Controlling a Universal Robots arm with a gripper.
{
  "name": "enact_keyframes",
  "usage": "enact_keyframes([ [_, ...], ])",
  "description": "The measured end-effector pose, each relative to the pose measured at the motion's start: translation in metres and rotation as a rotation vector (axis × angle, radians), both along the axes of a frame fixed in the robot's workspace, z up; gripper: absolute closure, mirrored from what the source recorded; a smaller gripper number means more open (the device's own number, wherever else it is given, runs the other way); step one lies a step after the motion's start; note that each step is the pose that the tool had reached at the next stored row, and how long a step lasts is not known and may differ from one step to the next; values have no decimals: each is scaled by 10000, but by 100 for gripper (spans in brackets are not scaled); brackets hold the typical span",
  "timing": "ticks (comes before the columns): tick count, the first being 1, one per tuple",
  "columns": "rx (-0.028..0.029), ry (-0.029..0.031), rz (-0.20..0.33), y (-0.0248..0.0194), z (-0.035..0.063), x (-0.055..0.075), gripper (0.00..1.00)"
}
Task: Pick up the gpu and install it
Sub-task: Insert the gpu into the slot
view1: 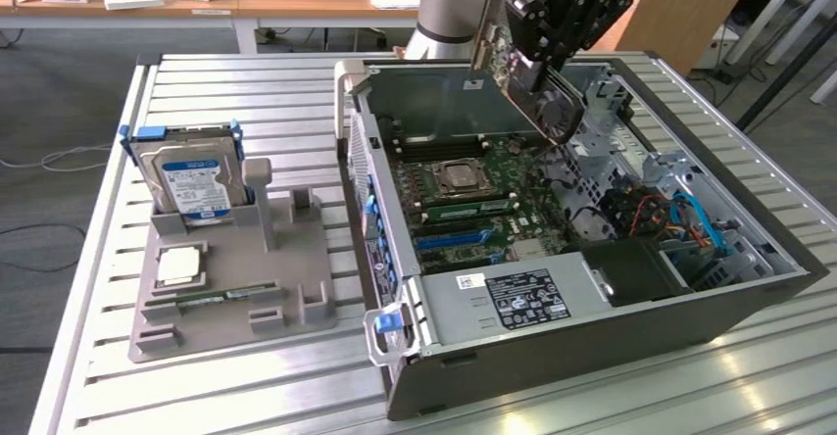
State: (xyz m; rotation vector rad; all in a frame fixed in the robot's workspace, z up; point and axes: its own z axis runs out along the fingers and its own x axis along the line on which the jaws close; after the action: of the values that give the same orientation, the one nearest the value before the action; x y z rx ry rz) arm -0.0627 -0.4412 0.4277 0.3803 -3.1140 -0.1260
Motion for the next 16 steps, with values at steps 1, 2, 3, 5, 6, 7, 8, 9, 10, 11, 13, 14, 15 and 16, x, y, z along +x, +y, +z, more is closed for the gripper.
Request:
enact_keyframes([
  [1,1,0,180,0,-3,0,73],
  [2,1,0,359,0,-5,0,73],
  [3,2,-1,555,0,-8,0,73],
  [5,1,0,915,0,-13,0,73],
  [6,1,0,1094,0,-15,0,73],
  [7,1,0,1275,0,-17,0,73],
  [8,1,0,1465,0,-19,0,73],
  [9,1,-1,1645,0,-21,0,73],
  [10,1,0,1825,0,-23,0,73],
  [11,1,0,2004,0,-25,0,73],
  [13,1,0,2364,0,-29,0,73],
  [14,0,0,2545,0,-31,0,73],
  [15,1,0,2735,0,-33,0,73],
  [16,1,0,2915,0,-34,0,73],
])
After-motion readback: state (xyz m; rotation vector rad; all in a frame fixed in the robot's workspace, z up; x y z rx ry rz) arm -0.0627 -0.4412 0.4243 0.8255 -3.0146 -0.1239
